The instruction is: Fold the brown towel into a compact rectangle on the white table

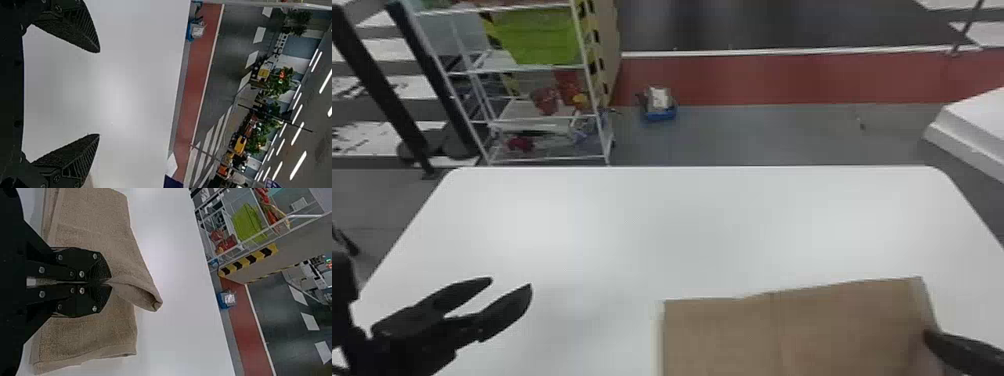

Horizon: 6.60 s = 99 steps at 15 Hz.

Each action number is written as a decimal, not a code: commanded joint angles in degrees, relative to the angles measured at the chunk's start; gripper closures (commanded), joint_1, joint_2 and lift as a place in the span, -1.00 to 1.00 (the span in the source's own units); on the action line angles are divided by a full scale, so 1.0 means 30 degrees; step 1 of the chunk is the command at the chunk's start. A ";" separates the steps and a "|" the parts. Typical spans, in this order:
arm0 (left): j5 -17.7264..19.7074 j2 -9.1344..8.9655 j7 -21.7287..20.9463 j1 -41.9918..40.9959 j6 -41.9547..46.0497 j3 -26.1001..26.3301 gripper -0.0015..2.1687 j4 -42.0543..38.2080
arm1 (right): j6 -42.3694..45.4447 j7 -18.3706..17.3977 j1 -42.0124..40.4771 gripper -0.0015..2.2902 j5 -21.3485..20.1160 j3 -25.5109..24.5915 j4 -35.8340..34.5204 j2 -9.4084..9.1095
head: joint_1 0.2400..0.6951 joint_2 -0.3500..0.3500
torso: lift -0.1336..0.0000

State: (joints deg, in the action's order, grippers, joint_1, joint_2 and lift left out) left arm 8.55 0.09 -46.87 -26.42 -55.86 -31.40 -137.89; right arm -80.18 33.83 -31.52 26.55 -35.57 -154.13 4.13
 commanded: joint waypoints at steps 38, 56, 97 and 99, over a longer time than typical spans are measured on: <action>0.1339 -0.0079 -0.0784 -0.1800 -0.1406 0.4021 -0.87 -0.1470 | 0.0079 -0.0906 0.2860 -0.28 -0.5774 0.4005 0.5880 0.0615 | 1.00 -0.68 | -0.85; 0.1456 -0.0079 -0.1019 -0.0834 -0.2403 0.2468 -0.86 -0.1470 | -0.2909 -0.2693 0.4002 -0.29 -0.6360 1.1300 0.4240 0.0410 | 1.00 0.35 | -0.85; 0.0782 -0.0079 -0.2044 -0.2005 -0.4278 0.3933 -0.80 -0.0562 | -0.3300 -0.3454 0.4149 0.14 0.5359 0.5118 -0.2587 -0.0030 | 1.00 0.21 | -0.85; 0.0196 -0.0079 -0.1487 -0.1918 -0.3340 0.3582 -0.80 -0.0620 | -0.3300 -0.3542 0.3768 0.14 0.5857 0.5763 -0.3378 -0.0264 | 1.00 0.31 | -0.85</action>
State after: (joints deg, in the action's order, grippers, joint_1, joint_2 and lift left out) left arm 10.72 0.09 -52.32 -32.39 -68.16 -19.88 -139.61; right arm -89.96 23.39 -19.38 42.74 -19.77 -162.50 3.89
